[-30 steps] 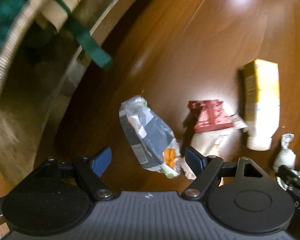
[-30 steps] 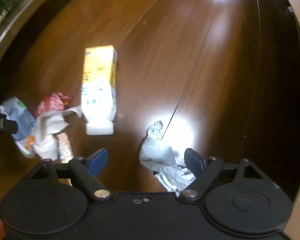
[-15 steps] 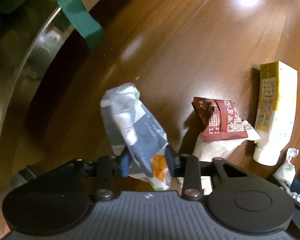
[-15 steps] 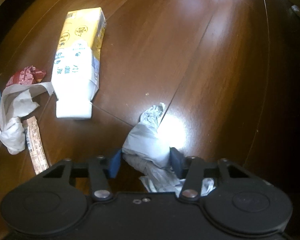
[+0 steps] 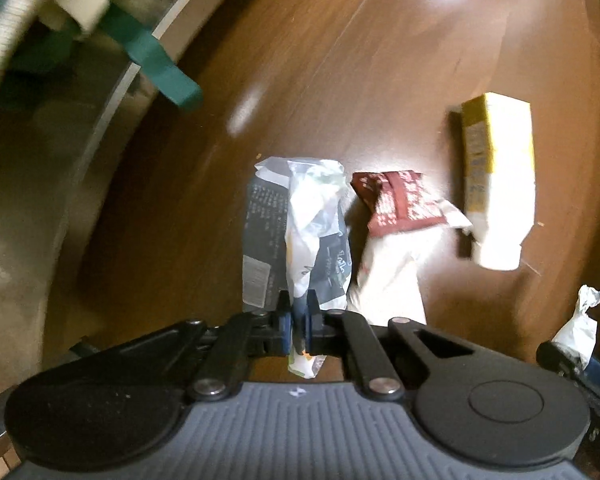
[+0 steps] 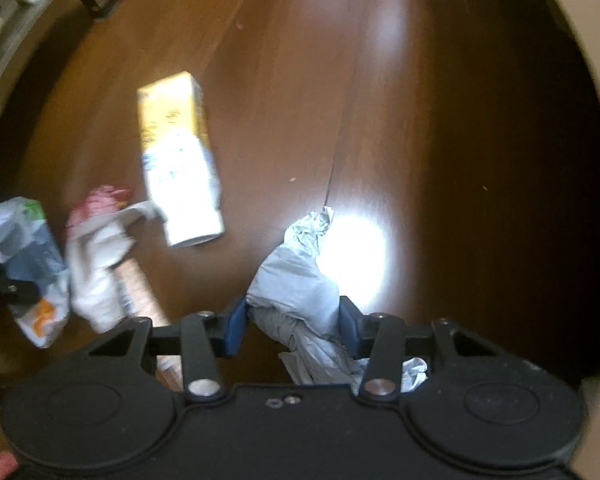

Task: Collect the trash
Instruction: 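Grasp the crumpled foil with the right tool while the left grasps the white snack wrapper, then carry the foil and wrapper to the wastebasket and release them inside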

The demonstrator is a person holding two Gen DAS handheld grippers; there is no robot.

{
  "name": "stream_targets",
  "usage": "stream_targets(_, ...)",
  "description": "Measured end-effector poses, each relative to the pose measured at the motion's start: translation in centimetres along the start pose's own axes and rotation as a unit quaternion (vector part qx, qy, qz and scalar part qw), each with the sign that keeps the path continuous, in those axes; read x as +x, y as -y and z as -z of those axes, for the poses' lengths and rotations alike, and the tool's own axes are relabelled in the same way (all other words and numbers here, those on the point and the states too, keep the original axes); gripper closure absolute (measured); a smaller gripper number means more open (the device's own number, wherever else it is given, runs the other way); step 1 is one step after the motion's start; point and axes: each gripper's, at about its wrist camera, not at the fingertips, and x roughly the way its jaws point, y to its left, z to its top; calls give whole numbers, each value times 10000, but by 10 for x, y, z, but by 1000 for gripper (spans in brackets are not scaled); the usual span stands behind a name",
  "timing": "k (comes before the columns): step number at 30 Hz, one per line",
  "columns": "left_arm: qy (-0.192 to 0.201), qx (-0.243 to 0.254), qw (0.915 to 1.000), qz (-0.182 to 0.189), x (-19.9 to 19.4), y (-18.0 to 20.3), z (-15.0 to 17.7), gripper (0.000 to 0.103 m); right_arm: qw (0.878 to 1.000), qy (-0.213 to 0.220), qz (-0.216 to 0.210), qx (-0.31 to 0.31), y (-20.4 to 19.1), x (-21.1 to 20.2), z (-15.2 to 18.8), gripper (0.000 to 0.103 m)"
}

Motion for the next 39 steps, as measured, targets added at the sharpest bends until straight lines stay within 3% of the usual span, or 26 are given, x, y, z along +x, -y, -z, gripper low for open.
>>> stream_targets(8, 114, 309, 9993, 176, -108, -13, 25, 98, 9988, 245, -381, 199, -23, -129, 15, 57)
stream_targets(14, 432, 708, 9961, 305, -222, -17, 38, 98, 9968, 487, -589, 247, -38, -243, 12, 57)
stream_targets(19, 435, 931, 9935, 490, -303, -19, 48, 98, 9948, 735, -678, 182, -52, -338, 7, 57)
stream_targets(25, 734, 1339, 9862, 644, -404, -34, 64, 98, 9909, 1021, -863, 122, -68, -437, 1, 57)
stream_targets(33, 1148, 1759, 9732, 939, -525, -67, 84, 98, 9854, 1236, -1113, -351, -99, -544, -8, 57)
stream_targets(39, 1446, 1676, 9696, 1040, -607, -116, 87, 97, 9788, 1371, -1381, -644, -139, -605, -13, 57)
